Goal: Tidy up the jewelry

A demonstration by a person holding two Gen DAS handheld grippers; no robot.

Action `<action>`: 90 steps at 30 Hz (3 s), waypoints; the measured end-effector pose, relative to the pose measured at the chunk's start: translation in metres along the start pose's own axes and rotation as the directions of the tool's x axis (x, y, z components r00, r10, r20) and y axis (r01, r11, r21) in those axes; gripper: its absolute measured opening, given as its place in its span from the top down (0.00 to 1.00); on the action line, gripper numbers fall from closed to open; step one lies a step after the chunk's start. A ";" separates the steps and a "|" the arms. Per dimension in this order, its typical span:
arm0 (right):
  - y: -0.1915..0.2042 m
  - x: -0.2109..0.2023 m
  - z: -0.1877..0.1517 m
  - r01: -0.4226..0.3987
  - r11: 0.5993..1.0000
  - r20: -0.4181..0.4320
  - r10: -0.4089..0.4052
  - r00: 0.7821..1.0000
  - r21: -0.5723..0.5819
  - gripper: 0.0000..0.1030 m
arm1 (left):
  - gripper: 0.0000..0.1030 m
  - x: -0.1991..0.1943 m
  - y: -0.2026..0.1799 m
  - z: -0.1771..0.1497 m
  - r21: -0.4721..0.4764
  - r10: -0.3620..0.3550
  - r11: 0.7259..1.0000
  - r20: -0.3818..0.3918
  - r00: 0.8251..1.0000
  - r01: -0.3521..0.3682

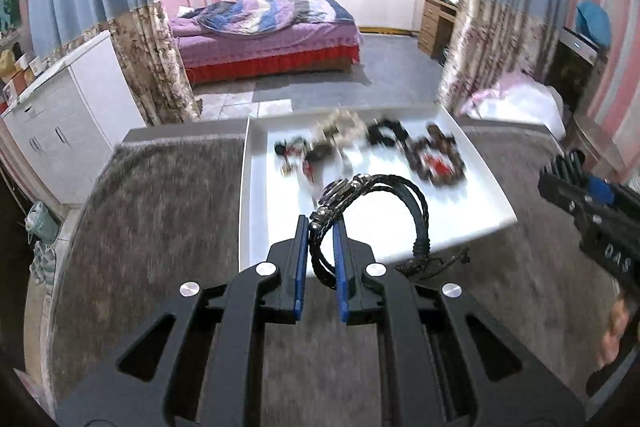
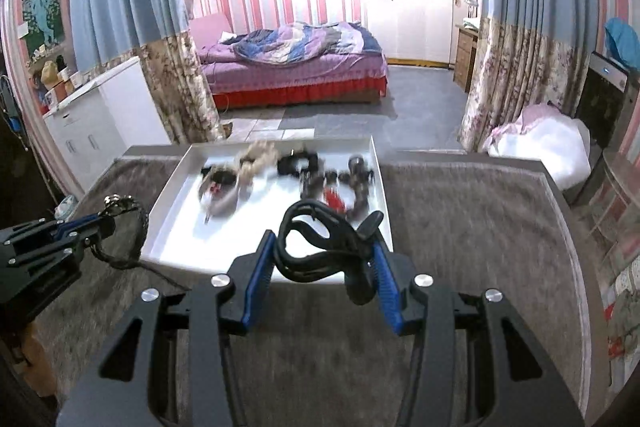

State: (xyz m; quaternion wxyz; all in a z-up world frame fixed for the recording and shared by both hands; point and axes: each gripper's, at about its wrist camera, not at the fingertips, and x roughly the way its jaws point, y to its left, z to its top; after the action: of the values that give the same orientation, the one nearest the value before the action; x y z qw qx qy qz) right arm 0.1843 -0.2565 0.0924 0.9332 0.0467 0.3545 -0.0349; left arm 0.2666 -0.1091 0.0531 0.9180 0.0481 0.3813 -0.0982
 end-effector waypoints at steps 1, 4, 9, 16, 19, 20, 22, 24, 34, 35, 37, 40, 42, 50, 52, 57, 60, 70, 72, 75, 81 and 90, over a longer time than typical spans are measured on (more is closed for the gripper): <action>0.002 0.010 0.007 -0.002 1.000 -0.003 0.002 1.000 0.004 0.54 | 0.90 0.007 0.001 0.007 -0.011 -0.006 1.000 0.001 1.000 0.006; 0.007 0.036 0.018 -0.006 1.000 -0.018 0.007 1.000 0.021 0.54 | 0.90 0.032 0.008 0.024 -0.047 -0.029 0.998 -0.004 1.000 0.029; 0.017 0.090 0.004 -0.006 0.999 -0.103 0.009 0.995 0.033 0.54 | 0.90 0.081 0.022 0.017 -0.098 -0.049 0.994 -0.059 0.997 0.043; 0.027 0.135 -0.029 0.012 1.000 -0.189 -0.013 0.982 -0.007 0.54 | 0.90 0.129 0.022 -0.008 -0.094 -0.041 0.995 -0.149 0.988 0.028; 0.028 0.144 -0.033 0.043 0.999 -0.186 -0.048 0.981 -0.030 0.54 | 0.90 0.141 0.022 -0.011 -0.089 -0.022 0.996 -0.161 0.987 0.008; 0.026 0.145 -0.033 0.048 0.998 -0.186 -0.053 0.981 -0.033 0.54 | 0.90 0.146 0.022 -0.011 -0.083 -0.018 0.997 -0.168 0.986 0.004; 0.022 0.147 -0.033 0.052 0.998 -0.187 -0.057 0.981 -0.026 0.54 | 0.90 0.149 0.022 -0.013 -0.081 -0.012 0.997 -0.177 0.984 -0.002; 0.018 0.149 -0.034 0.056 0.998 -0.193 -0.060 0.979 -0.025 0.54 | 0.89 0.152 0.021 -0.013 -0.075 -0.006 0.997 -0.184 0.983 -0.007; 0.010 0.144 -0.029 0.019 1.000 -0.212 -0.019 0.977 -0.003 0.35 | 0.53 0.142 0.014 -0.007 -0.060 0.001 0.998 -0.198 0.980 -0.014; 0.009 0.137 -0.026 0.010 1.000 -0.203 -0.010 0.979 0.003 0.34 | 0.48 0.132 0.014 -0.006 -0.055 0.000 0.998 -0.184 0.983 -0.010; 0.006 0.120 -0.019 0.001 1.000 -0.186 0.003 0.983 0.022 0.34 | 0.37 0.108 0.013 -0.001 -0.044 0.004 0.999 -0.148 0.989 -0.011; 0.004 0.087 -0.012 -0.014 0.999 -0.144 0.020 0.989 0.037 0.28 | 0.19 0.064 0.019 0.006 -0.047 0.020 0.999 -0.086 0.996 -0.024; 0.007 0.059 -0.010 -0.003 1.000 -0.100 0.006 0.995 0.026 0.18 | 0.03 0.032 0.022 0.007 -0.040 0.040 0.998 -0.030 0.999 -0.041; 0.022 -0.040 -0.040 0.024 1.000 0.004 -0.024 1.000 -0.008 0.07 | 0.03 -0.050 0.041 -0.038 -0.042 0.102 0.994 0.033 0.994 -0.101; 0.022 -0.057 -0.054 0.039 0.999 0.014 -0.039 0.999 0.007 0.06 | 0.03 -0.059 0.043 -0.054 -0.039 0.108 0.994 0.029 0.994 -0.106; 0.023 -0.088 -0.093 0.024 0.998 0.035 -0.026 0.999 0.053 0.06 | 0.03 -0.074 0.045 -0.108 -0.028 0.073 0.997 0.013 0.997 -0.072; 0.027 -0.103 -0.112 0.051 0.997 0.059 -0.055 0.997 0.057 0.06 | 0.03 -0.084 0.043 -0.134 -0.038 0.055 0.998 0.032 0.998 -0.053; 0.028 -0.130 -0.156 0.149 0.987 0.094 -0.154 0.984 0.055 0.06 | 0.03 -0.134 0.029 -0.170 -0.047 0.098 0.995 0.172 0.980 -0.091; 0.027 -0.132 -0.160 0.156 0.986 0.098 -0.161 0.982 0.053 0.06 | 0.03 -0.139 0.024 -0.175 -0.039 0.098 0.995 0.188 0.977 -0.092; 0.028 -0.131 -0.164 0.169 0.985 0.098 -0.173 0.980 0.045 0.06 | 0.03 -0.143 0.017 -0.178 -0.027 0.097 0.995 0.198 0.975 -0.093; 0.025 -0.132 -0.166 0.174 0.983 0.099 -0.178 0.979 0.052 0.06 | 0.03 -0.142 0.015 -0.179 -0.038 0.104 0.994 0.193 0.976 -0.099; 0.024 -0.133 -0.166 0.176 0.983 0.099 -0.181 0.979 0.053 0.06 | 0.03 -0.144 0.015 -0.178 -0.039 0.115 0.993 0.199 0.973 -0.109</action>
State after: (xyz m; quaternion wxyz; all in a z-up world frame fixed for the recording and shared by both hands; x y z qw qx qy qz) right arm -0.0215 -0.2096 0.0584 0.9422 0.0332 0.3076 -0.1286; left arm 0.0477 -0.0447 0.0303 0.9564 0.0465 0.2849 -0.0453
